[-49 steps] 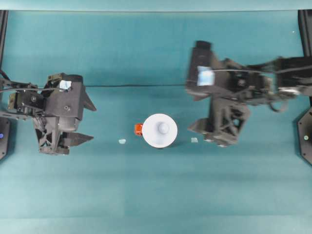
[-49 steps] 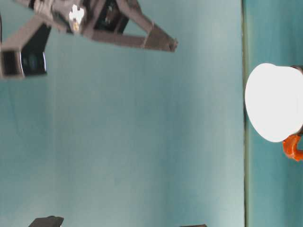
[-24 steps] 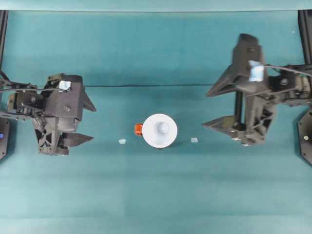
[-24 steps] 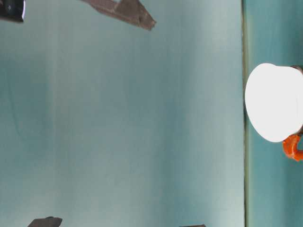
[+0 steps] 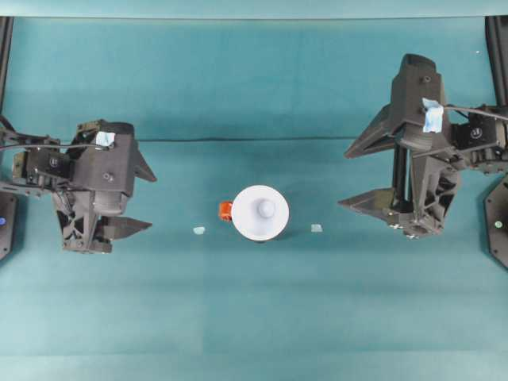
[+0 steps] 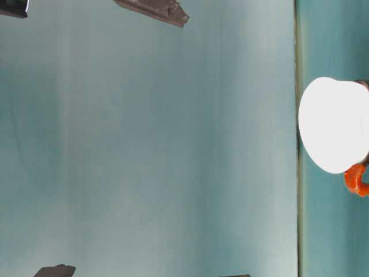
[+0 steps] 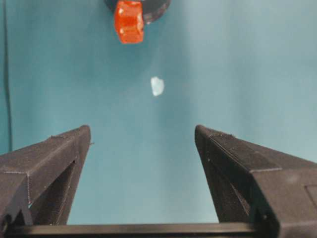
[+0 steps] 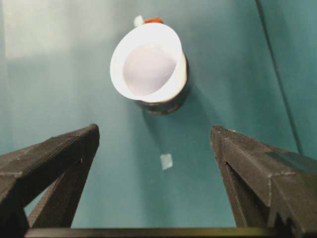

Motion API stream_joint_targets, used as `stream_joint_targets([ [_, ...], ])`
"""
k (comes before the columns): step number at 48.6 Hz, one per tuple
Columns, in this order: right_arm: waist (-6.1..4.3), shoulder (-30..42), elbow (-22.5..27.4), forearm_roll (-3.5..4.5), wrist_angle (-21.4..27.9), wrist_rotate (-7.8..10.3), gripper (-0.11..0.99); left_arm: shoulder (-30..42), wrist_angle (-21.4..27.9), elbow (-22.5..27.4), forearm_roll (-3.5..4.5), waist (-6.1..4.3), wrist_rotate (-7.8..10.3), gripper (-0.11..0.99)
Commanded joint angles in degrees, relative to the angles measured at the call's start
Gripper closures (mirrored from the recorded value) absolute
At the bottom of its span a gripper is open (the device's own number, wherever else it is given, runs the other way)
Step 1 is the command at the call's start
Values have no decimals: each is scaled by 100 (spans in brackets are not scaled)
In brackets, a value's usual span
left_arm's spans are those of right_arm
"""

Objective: Put the paper cup into the moved red handle cup holder.

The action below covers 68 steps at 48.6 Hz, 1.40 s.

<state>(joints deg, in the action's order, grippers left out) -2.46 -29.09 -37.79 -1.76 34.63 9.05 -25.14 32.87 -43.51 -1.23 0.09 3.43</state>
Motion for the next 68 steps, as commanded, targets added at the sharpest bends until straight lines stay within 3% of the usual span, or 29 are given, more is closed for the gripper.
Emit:
stream_joint_targets([
  [1, 18, -62, 62, -9, -26, 18, 4, -70, -18, 114, -9, -35, -9, -3],
  [62, 18, -62, 53, -18, -26, 18, 4, -316, -9, 70, -9, -44, -18, -3],
  [68, 18, -62, 53, -18, -26, 18, 4, -343, -9, 53, -9, -79, -18, -3],
])
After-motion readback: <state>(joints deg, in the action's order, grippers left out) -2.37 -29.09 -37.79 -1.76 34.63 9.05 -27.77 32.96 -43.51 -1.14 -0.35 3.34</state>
